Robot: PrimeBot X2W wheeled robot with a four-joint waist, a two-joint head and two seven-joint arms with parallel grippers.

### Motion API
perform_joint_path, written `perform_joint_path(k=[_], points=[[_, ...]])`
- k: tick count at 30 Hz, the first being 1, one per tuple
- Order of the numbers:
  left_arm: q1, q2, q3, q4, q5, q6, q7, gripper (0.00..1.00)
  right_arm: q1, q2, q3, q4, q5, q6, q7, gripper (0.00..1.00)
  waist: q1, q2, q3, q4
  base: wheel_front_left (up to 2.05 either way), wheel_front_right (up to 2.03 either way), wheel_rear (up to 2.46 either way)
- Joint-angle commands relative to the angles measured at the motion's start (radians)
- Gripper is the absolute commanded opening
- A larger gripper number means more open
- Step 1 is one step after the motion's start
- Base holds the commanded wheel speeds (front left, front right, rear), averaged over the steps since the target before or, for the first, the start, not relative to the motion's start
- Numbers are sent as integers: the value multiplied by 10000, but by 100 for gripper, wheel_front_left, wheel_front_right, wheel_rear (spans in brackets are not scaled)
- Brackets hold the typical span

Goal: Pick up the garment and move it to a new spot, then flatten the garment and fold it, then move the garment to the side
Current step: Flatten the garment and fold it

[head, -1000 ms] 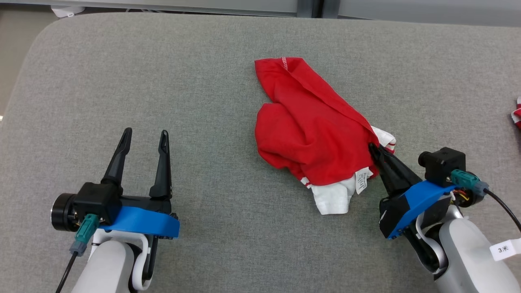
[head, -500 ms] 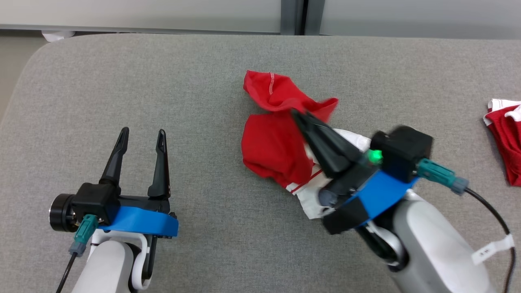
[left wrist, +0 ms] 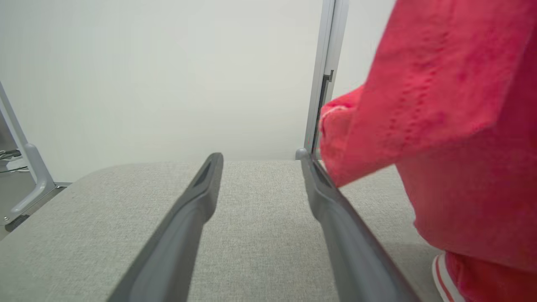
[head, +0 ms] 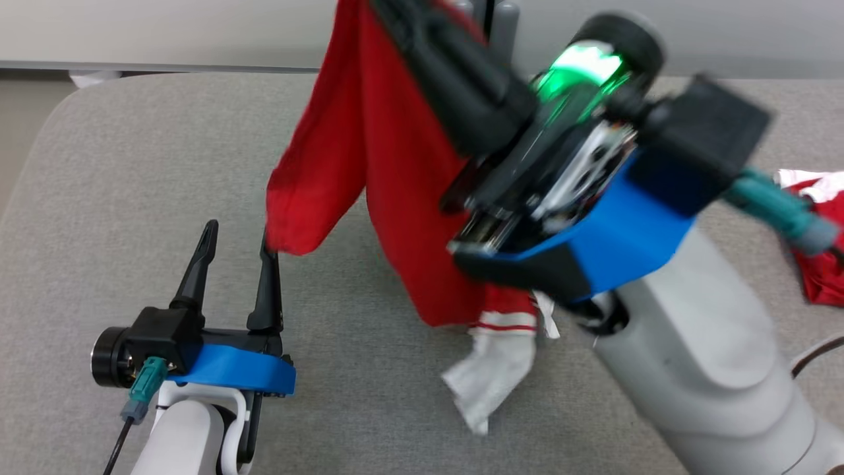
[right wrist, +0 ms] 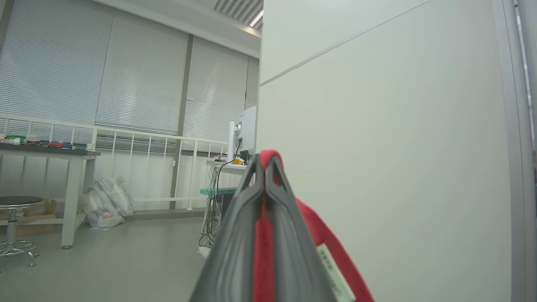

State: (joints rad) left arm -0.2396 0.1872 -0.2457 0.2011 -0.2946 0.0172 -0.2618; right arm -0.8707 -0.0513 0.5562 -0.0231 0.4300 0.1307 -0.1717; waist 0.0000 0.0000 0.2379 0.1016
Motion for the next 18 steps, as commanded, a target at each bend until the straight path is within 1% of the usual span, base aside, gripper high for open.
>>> perform_joint_path(k=[1,4,9,18], points=[[97,-26,20,16,69,-21,-39,100,-180,-18,-229,29,-78,1,-117,0,0,0,-46,-110,0,0,0],[133,-35,46,19,110,-67,-39,100,55,-4,-1087,221,-158,1,-223,0,0,0,-55,-329,0,0,0],[97,-9,103,7,180,-131,-38,100,1354,2,-2513,627,-637,1,-15,0,0,0,37,-737,0,0,0],[125,13,133,73,228,-197,-34,100,5182,-88,-5108,1113,-946,1,-16,0,0,0,201,-1276,0,0,0]])
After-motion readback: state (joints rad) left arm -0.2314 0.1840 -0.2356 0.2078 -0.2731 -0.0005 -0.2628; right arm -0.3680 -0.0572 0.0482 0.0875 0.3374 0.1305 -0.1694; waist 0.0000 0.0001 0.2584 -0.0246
